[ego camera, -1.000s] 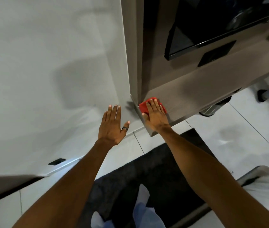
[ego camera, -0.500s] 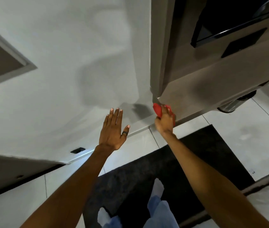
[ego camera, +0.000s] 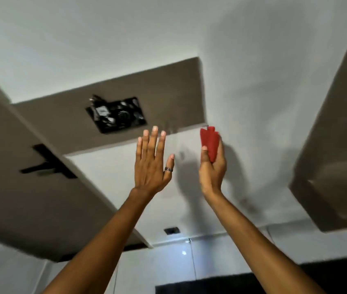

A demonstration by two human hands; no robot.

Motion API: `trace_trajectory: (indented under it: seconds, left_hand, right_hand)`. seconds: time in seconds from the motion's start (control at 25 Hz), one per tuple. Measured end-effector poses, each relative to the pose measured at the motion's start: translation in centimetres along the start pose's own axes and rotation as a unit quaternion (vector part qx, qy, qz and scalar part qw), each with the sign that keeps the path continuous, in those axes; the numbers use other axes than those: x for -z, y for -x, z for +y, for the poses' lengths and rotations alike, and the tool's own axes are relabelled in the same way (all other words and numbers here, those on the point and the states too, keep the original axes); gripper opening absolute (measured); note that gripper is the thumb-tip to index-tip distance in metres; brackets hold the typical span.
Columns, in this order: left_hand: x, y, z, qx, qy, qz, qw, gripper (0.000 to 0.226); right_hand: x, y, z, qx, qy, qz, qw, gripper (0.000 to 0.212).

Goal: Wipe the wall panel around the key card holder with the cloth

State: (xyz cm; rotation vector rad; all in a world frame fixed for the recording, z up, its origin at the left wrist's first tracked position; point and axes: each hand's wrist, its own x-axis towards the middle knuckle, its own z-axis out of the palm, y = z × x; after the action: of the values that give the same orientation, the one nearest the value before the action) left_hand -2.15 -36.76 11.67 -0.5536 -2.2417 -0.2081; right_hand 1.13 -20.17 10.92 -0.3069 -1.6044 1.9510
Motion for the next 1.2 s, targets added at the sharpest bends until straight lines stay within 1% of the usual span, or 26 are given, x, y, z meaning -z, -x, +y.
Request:
trace_trajectory:
  seconds: [0.08, 0.12, 0.16, 0.24, 0.36, 0.4, 0.48, 0.56, 0.64, 0.72, 0.84, 0.88, 0.92, 1.0, 1.04, 1.08, 1.12, 1.16, 1.2]
  left_hand:
    - [2.8, -0.7, -5.4, 0.006, -0.022, 0.05, 0.999, 0.068]
    - [4.0, -0.9, -8.1, 0.012, -0.032, 0.068, 0.997, 0.069]
    - [4.9, -1.2, -10.3, 0.02, -0.043, 0.08, 0.996, 0.07]
    - [6.1, -2.1, -14.4, 0.037, -0.057, 0.101, 0.993, 0.07]
    - [6.7, -3.6, -19.3, 0.038, -0.065, 0.111, 0.991, 0.068]
    - [6.5, -4.1, -20.5, 0.032, -0.065, 0.112, 0.991, 0.068]
    - [6.0, -4.9, -22.4, 0.029, -0.068, 0.116, 0.99, 0.066]
    - [5.1, -5.7, -24.3, 0.037, -0.074, 0.122, 0.989, 0.065]
    - [4.1, -6.3, -25.2, 0.036, -0.089, 0.138, 0.986, 0.064]
    - [2.9, -6.8, -25.5, 0.03, -0.11, 0.174, 0.978, 0.065]
    - [1.4, -7.0, -26.0, 0.02, -0.133, 0.221, 0.966, 0.065]
    - [1.2, -7.0, -26.2, 0.015, -0.136, 0.23, 0.963, 0.065]
    - [1.1, -7.1, -26.2, 0.008, -0.137, 0.238, 0.962, 0.066]
    - [1.1, -7.1, -26.4, 0.003, -0.139, 0.244, 0.96, 0.066]
    - [1.1, -7.1, -26.4, 0.006, -0.14, 0.245, 0.959, 0.066]
    - [1.1, -7.1, -26.4, 0.013, -0.136, 0.245, 0.96, 0.065]
    - [1.0, -7.0, -26.4, 0.014, -0.131, 0.247, 0.96, 0.065]
    - [0.9, -6.9, -26.4, 0.009, -0.132, 0.251, 0.959, 0.065]
    - [0.9, -6.9, -26.5, 0.006, -0.137, 0.248, 0.959, 0.065]
  right_hand:
    - [-5.4, 1.1, -1.9, 0.132, 0.04, 0.001, 0.99, 0.064]
    - [-8.1, 1.7, -2.5, 0.199, 0.057, -0.002, 0.978, 0.066]
    - [-10.4, 1.8, -2.8, 0.262, 0.078, -0.008, 0.962, 0.068]
    - [-15.0, 1.2, -3.4, 0.354, 0.139, -0.015, 0.925, 0.069]
    - [-20.3, -0.1, -2.9, 0.418, 0.27, -0.037, 0.866, 0.069]
    - [-21.0, -0.4, -2.0, 0.429, 0.313, -0.049, 0.846, 0.07]
    - [-20.7, -0.9, 0.0, 0.454, 0.355, -0.063, 0.815, 0.074]
    - [-20.1, -2.2, 1.1, 0.493, 0.365, -0.05, 0.788, 0.064]
    - [-20.8, -3.8, 0.7, 0.542, 0.38, -0.002, 0.749, 0.055]
    - [-22.1, -5.7, -0.1, 0.582, 0.368, 0.028, 0.725, 0.051]
    - [-22.4, -6.6, 0.9, 0.641, 0.34, 0.07, 0.684, 0.048]
    - [-22.5, -6.8, 1.6, 0.644, 0.332, 0.078, 0.684, 0.047]
    - [-22.7, -6.4, 2.0, 0.625, 0.316, 0.087, 0.708, 0.046]
    - [-24.2, -4.5, 2.2, 0.545, 0.284, 0.131, 0.778, 0.046]
    - [-24.6, -3.9, 2.3, 0.525, 0.277, 0.146, 0.792, 0.046]
    - [-24.5, -4.0, 2.3, 0.538, 0.283, 0.134, 0.782, 0.046]
    - [-24.0, -4.6, 2.1, 0.573, 0.294, 0.106, 0.757, 0.046]
    - [-23.6, -5.0, 1.8, 0.595, 0.302, 0.095, 0.739, 0.046]
    - [-23.6, -5.0, 1.6, 0.585, 0.305, 0.107, 0.744, 0.046]
